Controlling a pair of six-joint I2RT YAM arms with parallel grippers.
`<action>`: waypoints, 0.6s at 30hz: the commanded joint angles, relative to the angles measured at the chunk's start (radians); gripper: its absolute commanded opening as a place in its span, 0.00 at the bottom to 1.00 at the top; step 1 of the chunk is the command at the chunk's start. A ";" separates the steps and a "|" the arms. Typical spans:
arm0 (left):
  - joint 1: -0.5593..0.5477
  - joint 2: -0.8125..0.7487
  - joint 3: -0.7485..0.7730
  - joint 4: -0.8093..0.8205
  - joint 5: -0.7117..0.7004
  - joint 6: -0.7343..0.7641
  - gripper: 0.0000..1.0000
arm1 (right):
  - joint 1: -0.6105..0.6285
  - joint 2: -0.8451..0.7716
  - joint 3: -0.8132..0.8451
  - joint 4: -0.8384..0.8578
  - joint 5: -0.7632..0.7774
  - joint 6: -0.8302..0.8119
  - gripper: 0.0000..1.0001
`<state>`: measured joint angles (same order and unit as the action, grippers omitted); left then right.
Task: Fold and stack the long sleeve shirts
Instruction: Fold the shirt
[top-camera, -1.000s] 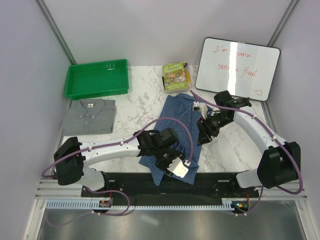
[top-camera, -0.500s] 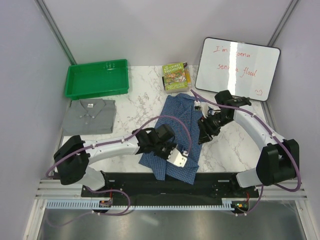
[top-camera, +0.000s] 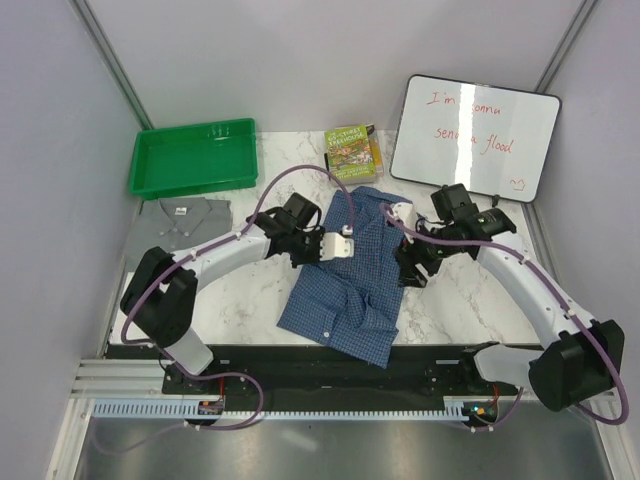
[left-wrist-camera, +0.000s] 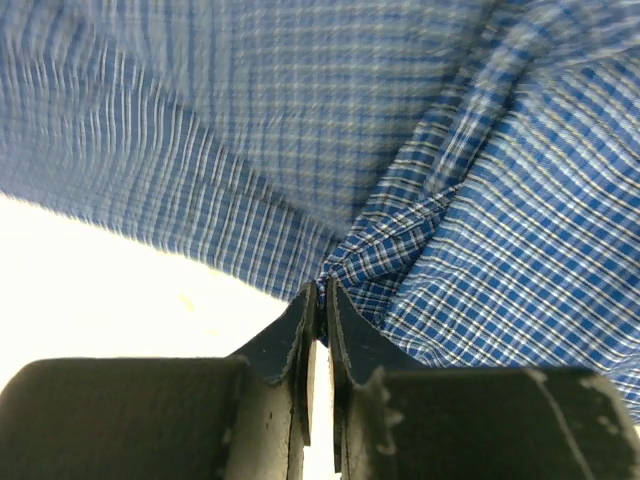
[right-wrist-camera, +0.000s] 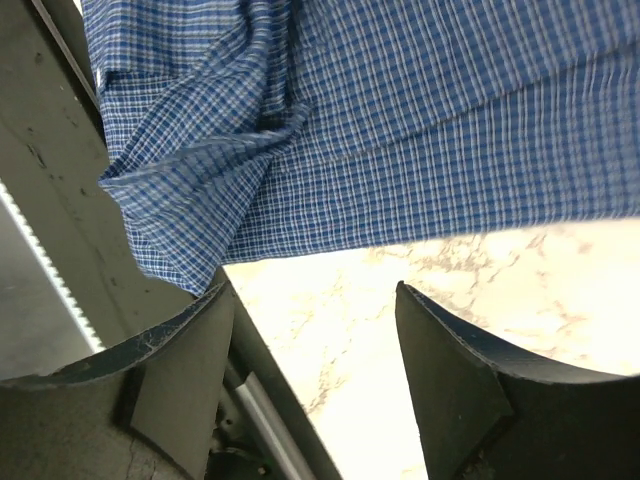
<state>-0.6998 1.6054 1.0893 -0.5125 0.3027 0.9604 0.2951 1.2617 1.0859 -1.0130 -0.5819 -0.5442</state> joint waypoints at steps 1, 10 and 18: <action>0.103 0.051 0.081 0.005 0.033 -0.170 0.11 | 0.105 -0.061 -0.015 0.073 0.057 -0.040 0.73; 0.272 0.051 0.170 -0.038 0.272 -0.448 0.51 | 0.451 -0.111 -0.087 0.214 0.143 -0.056 0.81; 0.408 0.018 0.138 -0.058 0.358 -0.676 0.52 | 0.654 -0.050 -0.156 0.415 0.298 -0.054 0.78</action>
<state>-0.3660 1.6642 1.2278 -0.5468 0.5632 0.4519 0.8925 1.1931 0.9718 -0.7315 -0.3950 -0.5743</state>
